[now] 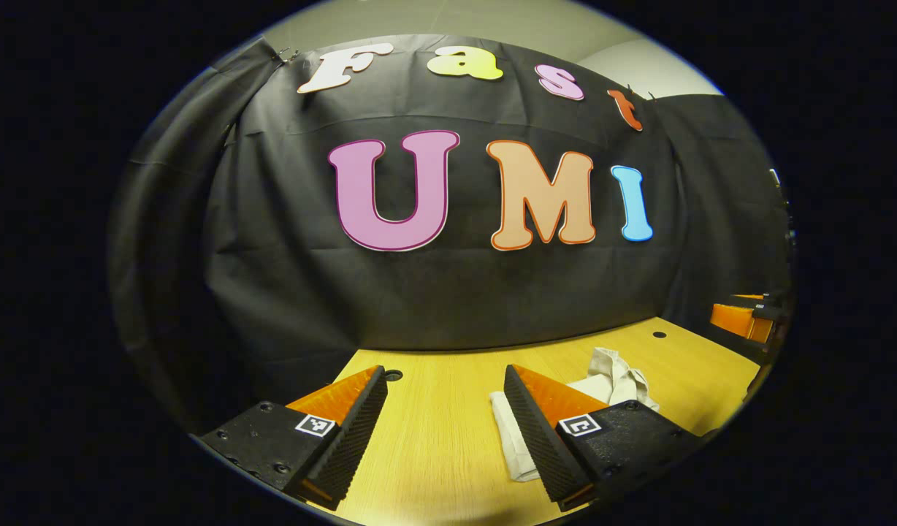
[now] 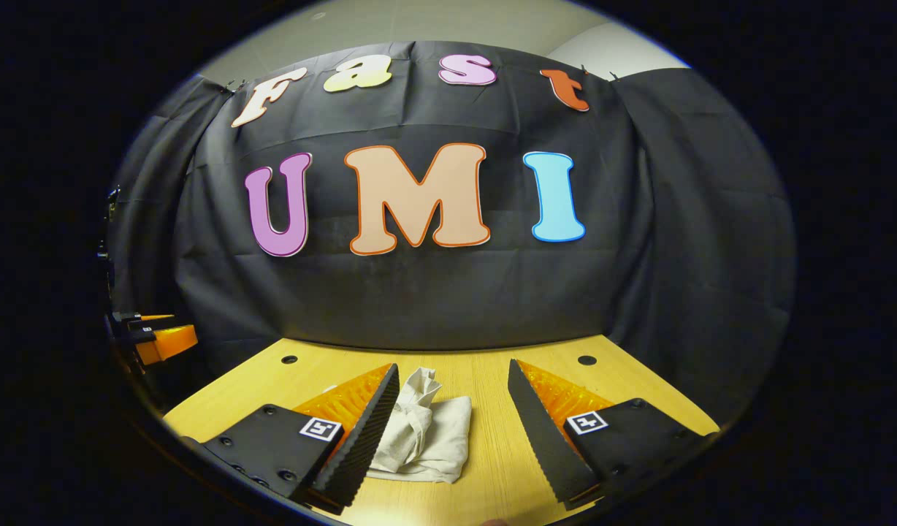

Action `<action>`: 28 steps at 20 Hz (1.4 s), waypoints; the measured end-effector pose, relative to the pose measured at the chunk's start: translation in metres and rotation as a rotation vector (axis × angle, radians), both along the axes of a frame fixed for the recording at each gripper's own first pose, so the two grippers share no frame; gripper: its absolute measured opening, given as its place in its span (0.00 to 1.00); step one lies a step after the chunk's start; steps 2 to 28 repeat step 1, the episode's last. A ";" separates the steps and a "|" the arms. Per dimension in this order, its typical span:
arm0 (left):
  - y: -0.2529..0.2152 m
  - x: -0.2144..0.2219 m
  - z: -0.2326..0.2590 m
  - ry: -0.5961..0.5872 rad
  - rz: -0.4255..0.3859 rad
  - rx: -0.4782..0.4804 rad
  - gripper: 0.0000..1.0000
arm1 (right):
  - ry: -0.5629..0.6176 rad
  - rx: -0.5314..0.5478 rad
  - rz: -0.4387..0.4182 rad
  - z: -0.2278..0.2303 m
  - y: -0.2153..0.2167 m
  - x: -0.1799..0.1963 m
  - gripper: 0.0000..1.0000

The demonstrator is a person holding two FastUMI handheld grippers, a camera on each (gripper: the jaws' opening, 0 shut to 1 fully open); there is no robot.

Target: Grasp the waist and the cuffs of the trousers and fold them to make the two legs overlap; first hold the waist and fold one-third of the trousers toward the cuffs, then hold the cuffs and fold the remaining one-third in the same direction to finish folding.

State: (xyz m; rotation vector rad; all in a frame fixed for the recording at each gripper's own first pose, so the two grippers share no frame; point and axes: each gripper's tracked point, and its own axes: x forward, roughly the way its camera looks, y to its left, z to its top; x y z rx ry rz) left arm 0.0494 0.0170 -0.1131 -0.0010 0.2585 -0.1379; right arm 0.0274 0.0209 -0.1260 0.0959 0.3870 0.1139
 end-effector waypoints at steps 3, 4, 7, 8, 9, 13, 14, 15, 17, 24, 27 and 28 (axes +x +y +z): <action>0.001 0.001 0.001 -0.003 0.004 0.002 0.95 | -0.009 0.000 -0.002 0.003 0.000 0.000 0.96; 0.001 0.001 0.001 -0.003 0.004 0.002 0.95 | -0.009 0.000 -0.002 0.003 0.000 0.000 0.96; 0.001 0.001 0.001 -0.003 0.004 0.002 0.95 | -0.009 0.000 -0.002 0.003 0.000 0.000 0.96; 0.001 0.001 0.001 -0.003 0.004 0.002 0.95 | -0.009 0.000 -0.002 0.003 0.000 0.000 0.96; 0.001 0.001 0.001 -0.003 0.004 0.002 0.95 | -0.009 0.000 -0.002 0.003 0.000 0.000 0.96; 0.001 0.001 0.001 -0.003 0.004 0.002 0.95 | -0.009 0.000 -0.002 0.003 0.000 0.000 0.96; 0.001 0.001 0.001 -0.003 0.004 0.002 0.95 | -0.009 0.000 -0.002 0.003 0.000 0.000 0.96; 0.001 0.001 0.001 -0.003 0.004 0.002 0.95 | -0.009 0.000 -0.002 0.003 0.000 0.000 0.96; 0.001 0.001 0.001 -0.003 0.004 0.002 0.95 | -0.009 0.000 -0.002 0.003 0.000 0.000 0.96; 0.001 0.001 0.001 -0.003 0.004 0.002 0.95 | -0.009 0.000 -0.002 0.003 0.000 0.000 0.96; 0.001 0.001 0.001 -0.003 0.004 0.002 0.95 | -0.009 0.000 -0.002 0.003 0.000 0.000 0.96; 0.001 0.001 0.001 -0.003 0.004 0.002 0.95 | -0.009 0.000 -0.002 0.003 0.000 0.000 0.96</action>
